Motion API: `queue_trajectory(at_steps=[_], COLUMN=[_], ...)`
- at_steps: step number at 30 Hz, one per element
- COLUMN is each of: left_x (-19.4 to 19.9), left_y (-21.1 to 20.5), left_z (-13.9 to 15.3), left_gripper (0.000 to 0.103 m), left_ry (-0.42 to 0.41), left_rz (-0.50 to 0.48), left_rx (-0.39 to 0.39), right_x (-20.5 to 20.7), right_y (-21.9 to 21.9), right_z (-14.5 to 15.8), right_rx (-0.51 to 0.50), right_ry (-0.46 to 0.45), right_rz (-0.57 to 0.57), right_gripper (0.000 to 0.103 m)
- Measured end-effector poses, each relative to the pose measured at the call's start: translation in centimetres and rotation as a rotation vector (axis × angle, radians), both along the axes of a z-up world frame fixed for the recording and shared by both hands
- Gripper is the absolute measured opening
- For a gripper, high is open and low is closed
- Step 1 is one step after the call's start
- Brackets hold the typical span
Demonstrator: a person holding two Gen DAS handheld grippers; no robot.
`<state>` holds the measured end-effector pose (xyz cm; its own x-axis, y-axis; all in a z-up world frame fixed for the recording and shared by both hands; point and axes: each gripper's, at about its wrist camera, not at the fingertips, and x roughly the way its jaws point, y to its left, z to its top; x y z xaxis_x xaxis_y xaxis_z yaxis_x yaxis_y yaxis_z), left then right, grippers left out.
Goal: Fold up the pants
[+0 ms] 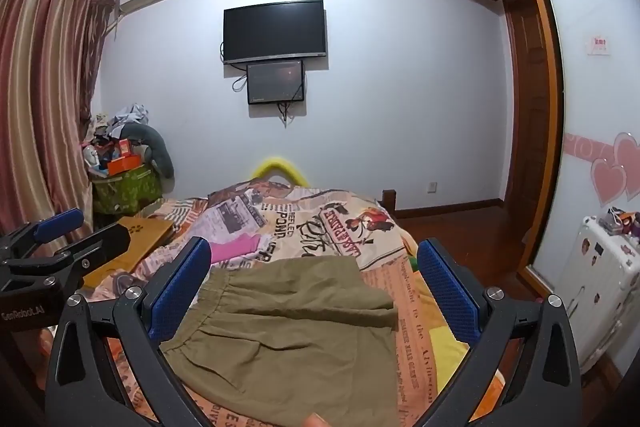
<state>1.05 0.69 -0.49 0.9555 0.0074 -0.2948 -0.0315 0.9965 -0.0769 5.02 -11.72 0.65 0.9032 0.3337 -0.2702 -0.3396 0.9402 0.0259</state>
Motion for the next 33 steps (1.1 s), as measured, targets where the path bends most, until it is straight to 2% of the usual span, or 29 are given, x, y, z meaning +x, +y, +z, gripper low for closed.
queue_trajectory(at_steps=[33], left_x=[0.53], left_y=[-0.42], left_z=[-0.36], left_gripper=[0.103], left_ry=[0.017], left_rz=[-0.003], left_rx=[0.021], right_x=[0.46], right_y=[-0.08], right_z=[-0.66], right_rx=[0.006], right_ry=[0.01], right_rz=[-0.002], right_gripper=[0.103])
